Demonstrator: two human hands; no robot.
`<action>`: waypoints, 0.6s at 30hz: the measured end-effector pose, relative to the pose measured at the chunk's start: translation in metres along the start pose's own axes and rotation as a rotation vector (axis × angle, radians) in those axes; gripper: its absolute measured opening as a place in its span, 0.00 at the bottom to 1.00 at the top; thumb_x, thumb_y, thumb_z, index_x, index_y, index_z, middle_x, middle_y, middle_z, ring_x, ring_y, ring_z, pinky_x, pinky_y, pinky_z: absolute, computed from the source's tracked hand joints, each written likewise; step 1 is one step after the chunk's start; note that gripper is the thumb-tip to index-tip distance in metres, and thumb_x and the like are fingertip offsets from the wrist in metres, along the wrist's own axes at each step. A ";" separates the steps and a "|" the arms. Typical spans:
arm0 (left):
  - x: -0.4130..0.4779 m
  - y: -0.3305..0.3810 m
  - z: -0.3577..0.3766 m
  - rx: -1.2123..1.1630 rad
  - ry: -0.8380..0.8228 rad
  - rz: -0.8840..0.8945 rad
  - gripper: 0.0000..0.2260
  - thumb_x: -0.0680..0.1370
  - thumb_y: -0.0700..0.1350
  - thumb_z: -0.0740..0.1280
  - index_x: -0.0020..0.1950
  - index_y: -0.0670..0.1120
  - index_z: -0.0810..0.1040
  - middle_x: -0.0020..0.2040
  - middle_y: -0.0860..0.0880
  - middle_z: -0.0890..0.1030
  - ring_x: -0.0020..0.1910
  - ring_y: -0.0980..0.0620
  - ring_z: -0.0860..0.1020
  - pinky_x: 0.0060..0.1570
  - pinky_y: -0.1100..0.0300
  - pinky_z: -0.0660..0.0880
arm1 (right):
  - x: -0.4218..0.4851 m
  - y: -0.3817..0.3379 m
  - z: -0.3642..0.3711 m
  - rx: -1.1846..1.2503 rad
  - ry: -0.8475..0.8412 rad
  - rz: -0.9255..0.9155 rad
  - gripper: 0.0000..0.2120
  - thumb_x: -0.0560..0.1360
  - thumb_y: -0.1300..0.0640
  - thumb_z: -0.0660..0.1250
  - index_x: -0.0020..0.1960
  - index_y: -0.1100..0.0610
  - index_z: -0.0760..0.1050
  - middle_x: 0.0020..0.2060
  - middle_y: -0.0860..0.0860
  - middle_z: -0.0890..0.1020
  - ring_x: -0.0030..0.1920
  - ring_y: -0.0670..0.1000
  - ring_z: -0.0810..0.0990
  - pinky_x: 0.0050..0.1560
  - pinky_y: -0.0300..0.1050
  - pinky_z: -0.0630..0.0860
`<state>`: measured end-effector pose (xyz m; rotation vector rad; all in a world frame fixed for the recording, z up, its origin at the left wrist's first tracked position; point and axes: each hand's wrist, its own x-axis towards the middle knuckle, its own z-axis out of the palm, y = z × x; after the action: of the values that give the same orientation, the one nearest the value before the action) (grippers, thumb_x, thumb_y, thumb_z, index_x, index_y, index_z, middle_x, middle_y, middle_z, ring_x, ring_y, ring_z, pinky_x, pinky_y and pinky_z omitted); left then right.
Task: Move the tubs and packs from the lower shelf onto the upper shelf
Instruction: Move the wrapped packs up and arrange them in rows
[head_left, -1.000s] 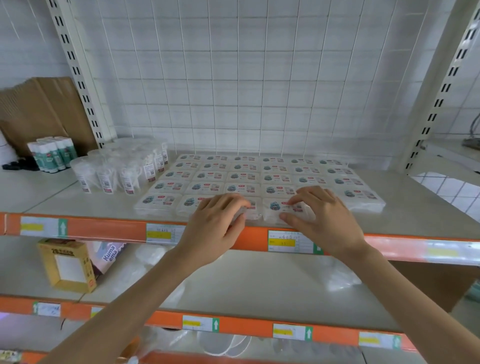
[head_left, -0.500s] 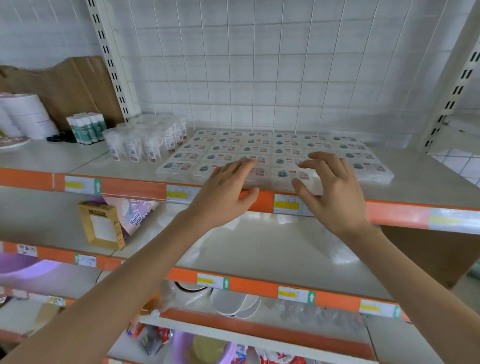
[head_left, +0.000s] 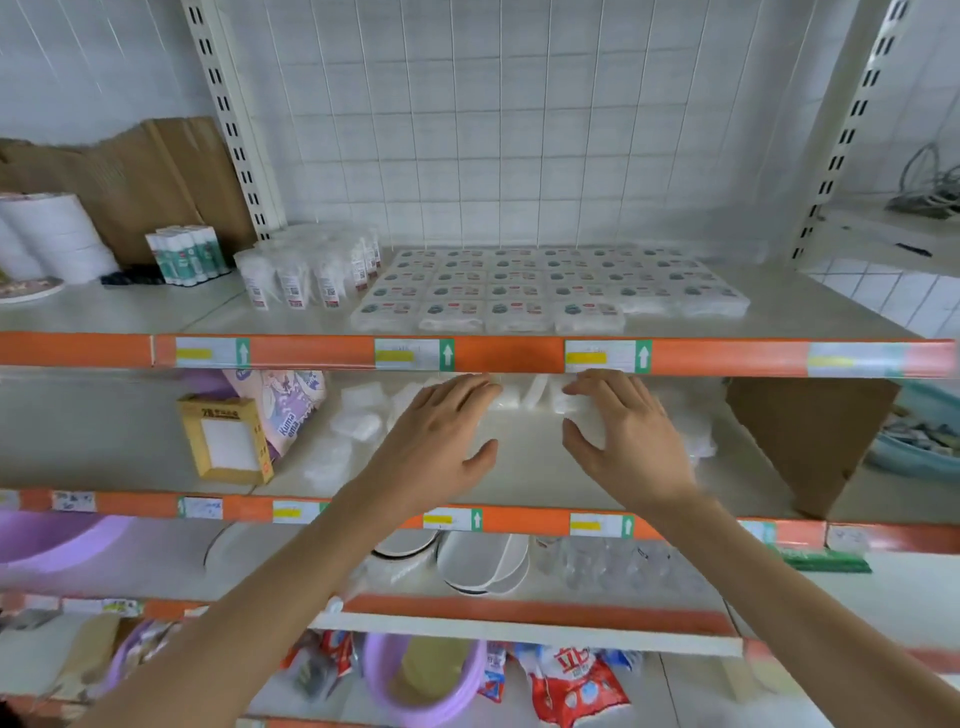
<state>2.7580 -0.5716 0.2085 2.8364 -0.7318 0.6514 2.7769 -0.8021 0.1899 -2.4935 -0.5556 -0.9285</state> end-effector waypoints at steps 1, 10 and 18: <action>-0.009 -0.001 0.003 -0.003 -0.008 -0.006 0.26 0.75 0.54 0.57 0.68 0.42 0.74 0.67 0.44 0.76 0.65 0.48 0.72 0.66 0.55 0.68 | -0.008 -0.003 0.003 -0.002 -0.016 0.019 0.16 0.70 0.52 0.66 0.56 0.56 0.78 0.55 0.52 0.80 0.54 0.57 0.78 0.54 0.50 0.74; -0.077 -0.017 0.080 -0.083 -0.187 -0.137 0.23 0.74 0.49 0.68 0.67 0.40 0.75 0.65 0.42 0.77 0.63 0.42 0.77 0.62 0.50 0.73 | -0.069 -0.018 0.047 -0.017 -0.328 0.163 0.19 0.75 0.54 0.68 0.65 0.54 0.73 0.63 0.49 0.75 0.63 0.54 0.73 0.62 0.47 0.67; -0.069 -0.022 0.150 -0.089 -0.256 -0.152 0.21 0.69 0.49 0.67 0.58 0.40 0.79 0.56 0.41 0.82 0.54 0.41 0.82 0.53 0.49 0.78 | -0.067 0.015 0.116 -0.014 -0.486 0.276 0.23 0.77 0.52 0.65 0.71 0.53 0.67 0.68 0.49 0.71 0.67 0.53 0.68 0.65 0.44 0.63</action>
<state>2.7700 -0.5587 0.0428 2.8857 -0.5550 0.2298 2.7973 -0.7698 0.0605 -2.7234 -0.3314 -0.2207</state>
